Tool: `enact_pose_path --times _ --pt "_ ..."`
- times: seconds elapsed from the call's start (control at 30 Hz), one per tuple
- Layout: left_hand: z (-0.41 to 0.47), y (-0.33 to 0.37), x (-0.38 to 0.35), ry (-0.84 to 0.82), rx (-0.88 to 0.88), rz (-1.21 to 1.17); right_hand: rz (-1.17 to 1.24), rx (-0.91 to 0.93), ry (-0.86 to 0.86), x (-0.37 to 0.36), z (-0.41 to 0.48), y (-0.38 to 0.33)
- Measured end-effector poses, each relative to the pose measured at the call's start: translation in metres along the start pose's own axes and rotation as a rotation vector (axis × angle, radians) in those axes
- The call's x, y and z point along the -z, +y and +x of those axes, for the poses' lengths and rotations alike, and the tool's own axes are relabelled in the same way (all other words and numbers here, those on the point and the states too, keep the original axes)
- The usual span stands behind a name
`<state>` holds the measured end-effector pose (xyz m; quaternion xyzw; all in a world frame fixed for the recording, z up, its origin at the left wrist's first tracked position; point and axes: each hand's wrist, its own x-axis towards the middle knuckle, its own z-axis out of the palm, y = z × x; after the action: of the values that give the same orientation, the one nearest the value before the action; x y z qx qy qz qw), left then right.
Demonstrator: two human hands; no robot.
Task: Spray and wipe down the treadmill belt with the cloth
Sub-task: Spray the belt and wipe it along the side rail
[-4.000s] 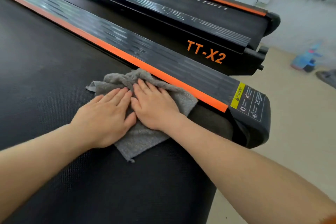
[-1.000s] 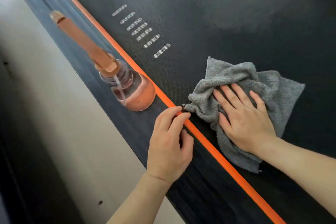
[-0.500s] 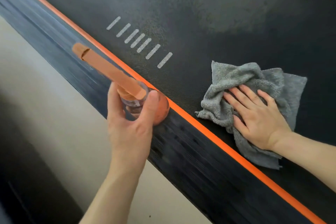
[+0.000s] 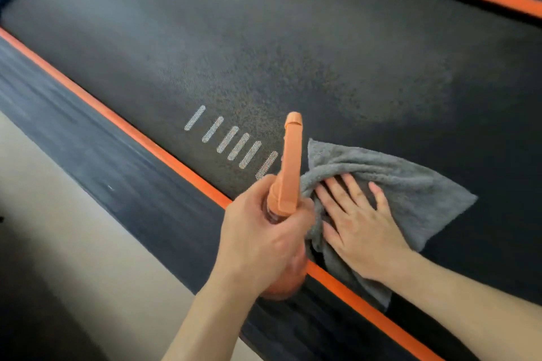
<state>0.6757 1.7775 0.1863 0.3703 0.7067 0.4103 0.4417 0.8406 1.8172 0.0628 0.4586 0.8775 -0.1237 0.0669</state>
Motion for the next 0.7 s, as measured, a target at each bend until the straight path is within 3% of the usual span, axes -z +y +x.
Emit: enact_pose_path --times 0.13,0.27,0.33,0.43,0.57,0.63,0.7 --pt "0.018 0.027 -0.002 -0.169 -0.011 -0.047 0.059 0.063 -0.151 0.000 0.045 -0.030" --pt "0.028 0.025 0.005 -0.085 0.081 -0.130 0.033 0.133 -0.054 0.005 0.039 -0.009" --pt "0.043 0.019 0.018 -0.046 0.090 -0.114 0.031 -0.005 -0.012 0.012 0.044 0.030" --pt "0.058 0.013 0.040 0.035 0.053 -0.042 0.028 -0.356 -0.029 0.023 0.042 0.080" --pt "0.082 0.004 0.075 0.081 0.072 -0.022 0.123 -0.739 0.067 0.013 0.069 0.038" --pt "0.095 -0.002 0.091 0.057 0.129 -0.052 0.142 -0.709 0.131 0.012 0.100 -0.015" --pt "0.106 0.001 0.098 0.040 0.140 -0.087 0.135 -0.449 0.162 0.008 0.131 -0.073"
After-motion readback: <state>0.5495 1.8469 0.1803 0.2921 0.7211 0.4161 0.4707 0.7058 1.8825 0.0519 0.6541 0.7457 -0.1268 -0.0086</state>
